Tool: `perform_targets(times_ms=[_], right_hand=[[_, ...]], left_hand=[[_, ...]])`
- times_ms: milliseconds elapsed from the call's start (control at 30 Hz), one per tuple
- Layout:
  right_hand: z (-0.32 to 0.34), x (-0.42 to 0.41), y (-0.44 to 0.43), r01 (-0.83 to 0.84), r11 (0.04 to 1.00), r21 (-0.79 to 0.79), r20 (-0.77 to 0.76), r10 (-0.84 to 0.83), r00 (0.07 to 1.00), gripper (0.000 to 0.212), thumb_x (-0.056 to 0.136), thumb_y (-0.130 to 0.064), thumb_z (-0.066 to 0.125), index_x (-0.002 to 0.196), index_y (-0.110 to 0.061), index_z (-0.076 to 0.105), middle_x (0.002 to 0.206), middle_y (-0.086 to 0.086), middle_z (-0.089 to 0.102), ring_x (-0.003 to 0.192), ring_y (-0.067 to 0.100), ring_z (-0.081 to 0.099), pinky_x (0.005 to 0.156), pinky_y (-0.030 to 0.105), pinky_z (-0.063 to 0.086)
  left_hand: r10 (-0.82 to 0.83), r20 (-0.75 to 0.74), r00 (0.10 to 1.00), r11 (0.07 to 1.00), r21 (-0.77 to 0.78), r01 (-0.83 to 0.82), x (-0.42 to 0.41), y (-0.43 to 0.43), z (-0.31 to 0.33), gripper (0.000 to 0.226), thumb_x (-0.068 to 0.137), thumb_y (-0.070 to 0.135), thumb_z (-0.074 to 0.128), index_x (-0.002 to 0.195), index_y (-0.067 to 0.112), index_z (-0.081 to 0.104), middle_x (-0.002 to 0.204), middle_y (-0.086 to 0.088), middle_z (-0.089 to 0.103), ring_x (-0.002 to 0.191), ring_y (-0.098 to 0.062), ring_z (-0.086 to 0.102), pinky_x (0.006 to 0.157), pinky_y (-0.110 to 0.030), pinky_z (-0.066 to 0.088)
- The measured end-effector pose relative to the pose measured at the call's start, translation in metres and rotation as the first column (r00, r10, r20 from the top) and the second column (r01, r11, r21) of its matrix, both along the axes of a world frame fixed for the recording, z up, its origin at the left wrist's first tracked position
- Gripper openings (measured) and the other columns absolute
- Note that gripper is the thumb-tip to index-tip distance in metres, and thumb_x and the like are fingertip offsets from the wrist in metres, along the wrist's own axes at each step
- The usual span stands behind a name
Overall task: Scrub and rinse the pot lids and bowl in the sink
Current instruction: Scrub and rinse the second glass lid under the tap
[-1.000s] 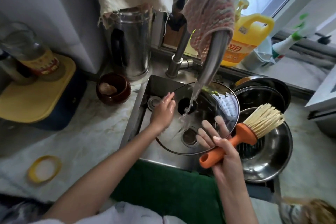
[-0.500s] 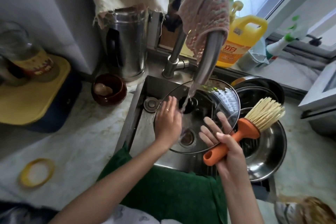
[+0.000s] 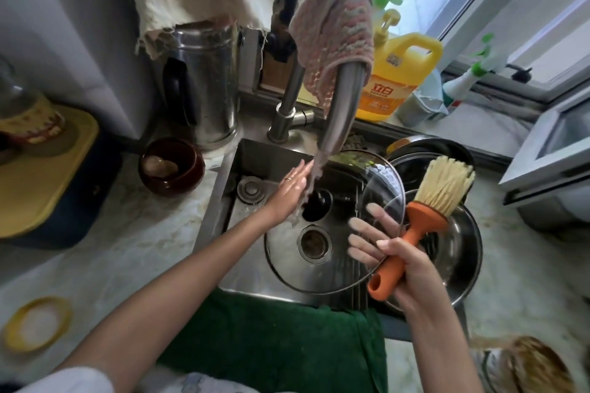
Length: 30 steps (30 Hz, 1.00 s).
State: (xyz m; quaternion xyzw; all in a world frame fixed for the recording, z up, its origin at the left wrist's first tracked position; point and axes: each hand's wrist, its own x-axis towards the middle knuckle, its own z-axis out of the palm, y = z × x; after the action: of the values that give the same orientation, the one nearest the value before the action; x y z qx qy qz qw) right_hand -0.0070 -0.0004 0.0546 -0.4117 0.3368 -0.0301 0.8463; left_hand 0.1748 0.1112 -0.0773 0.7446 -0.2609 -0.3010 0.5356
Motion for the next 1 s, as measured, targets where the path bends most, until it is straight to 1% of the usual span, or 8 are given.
perform_targets(times_ms=[100,233,300,400,500,667,867,1000], right_hand=[[-0.005,0.005,0.005,-0.062,0.998,-0.017,-0.046,0.061,0.997,0.063,0.062,0.008,0.053,0.123,-0.007,0.056,0.11,0.025,0.067,0.09,0.035,0.069,0.075,0.04,0.059],[-0.014,0.022,0.018,-0.06,0.997,0.042,-0.076,0.064,0.995,0.065,0.061,0.005,0.051,0.126,-0.003,0.053,0.1,0.024,0.065,0.08,0.033,0.056,0.064,0.033,0.052],[-0.018,0.03,0.029,-0.07,0.997,0.038,-0.095,0.074,0.993,0.061,0.061,0.006,0.051,0.122,-0.003,0.054,0.094,0.024,0.062,0.075,0.03,0.055,0.057,0.031,0.05],[-0.03,0.036,0.05,-0.078,0.997,-0.014,-0.05,0.077,0.996,0.036,0.07,0.012,0.052,0.103,-0.001,0.056,0.077,0.016,0.055,0.06,0.023,0.058,0.052,0.03,0.051],[-0.042,0.03,0.063,-0.049,0.984,-0.17,-0.085,0.035,0.996,0.036,0.072,0.01,0.057,0.109,0.007,0.057,0.089,0.023,0.068,0.08,0.039,0.069,0.069,0.041,0.057],[-0.04,0.029,0.061,-0.098,0.978,-0.183,-0.055,0.089,0.994,0.046,0.073,0.012,0.056,0.117,-0.001,0.06,0.103,0.026,0.068,0.088,0.037,0.068,0.07,0.038,0.059],[-0.041,0.04,0.04,-0.029,0.997,-0.072,-0.047,0.026,0.999,0.038,0.087,0.012,0.047,0.121,-0.003,0.057,0.104,0.024,0.068,0.084,0.029,0.068,0.061,0.03,0.057],[-0.038,0.049,0.035,0.072,0.996,0.05,-0.003,-0.072,0.997,0.039,0.089,0.014,0.04,0.123,-0.003,0.049,0.102,0.024,0.061,0.083,0.031,0.052,0.065,0.029,0.053]], left_hand=[[-0.102,-0.084,0.991,0.994,0.027,0.105,0.006,-0.006,0.012,0.047,0.105,0.019,0.025,0.15,0.01,0.015,0.158,-0.006,0.004,0.146,-0.016,-0.003,0.116,-0.028,-0.001],[-0.203,-0.327,0.923,0.952,0.153,0.264,0.023,0.012,0.014,0.056,0.103,0.037,0.029,0.152,0.025,0.006,0.159,-0.004,-0.006,0.147,-0.02,-0.005,0.119,-0.043,0.002],[-0.121,-0.229,0.966,0.946,0.269,0.182,0.017,0.006,0.021,0.064,0.1,0.043,0.032,0.152,0.013,0.01,0.159,-0.009,0.003,0.147,-0.022,0.002,0.12,-0.042,0.005],[0.052,0.109,0.993,0.959,0.273,-0.08,-0.024,-0.01,0.037,0.054,0.102,0.033,0.029,0.15,0.01,0.021,0.158,-0.01,0.017,0.146,-0.025,0.013,0.118,-0.043,0.012],[0.019,0.31,0.95,0.967,0.236,-0.097,-0.046,-0.006,0.041,0.056,0.1,0.038,0.023,0.151,0.016,0.019,0.159,-0.004,0.013,0.147,-0.021,0.008,0.119,-0.044,0.004],[0.114,0.189,0.975,0.977,0.156,-0.145,-0.02,-0.001,0.032,0.053,0.101,0.033,0.023,0.151,0.016,0.017,0.159,-0.001,0.014,0.147,-0.015,0.009,0.119,-0.042,0.005],[-0.117,0.371,0.921,0.993,0.053,0.105,-0.081,0.045,0.014,0.053,0.098,0.04,0.018,0.148,0.035,0.004,0.158,0.018,0.0,0.145,0.001,-0.004,0.119,-0.026,-0.003],[-0.125,0.167,0.978,0.981,0.17,0.096,-0.086,0.074,0.0,0.053,0.099,0.049,0.017,0.144,0.044,-0.01,0.15,0.03,-0.02,0.14,0.007,-0.017,0.121,-0.036,-0.002]])
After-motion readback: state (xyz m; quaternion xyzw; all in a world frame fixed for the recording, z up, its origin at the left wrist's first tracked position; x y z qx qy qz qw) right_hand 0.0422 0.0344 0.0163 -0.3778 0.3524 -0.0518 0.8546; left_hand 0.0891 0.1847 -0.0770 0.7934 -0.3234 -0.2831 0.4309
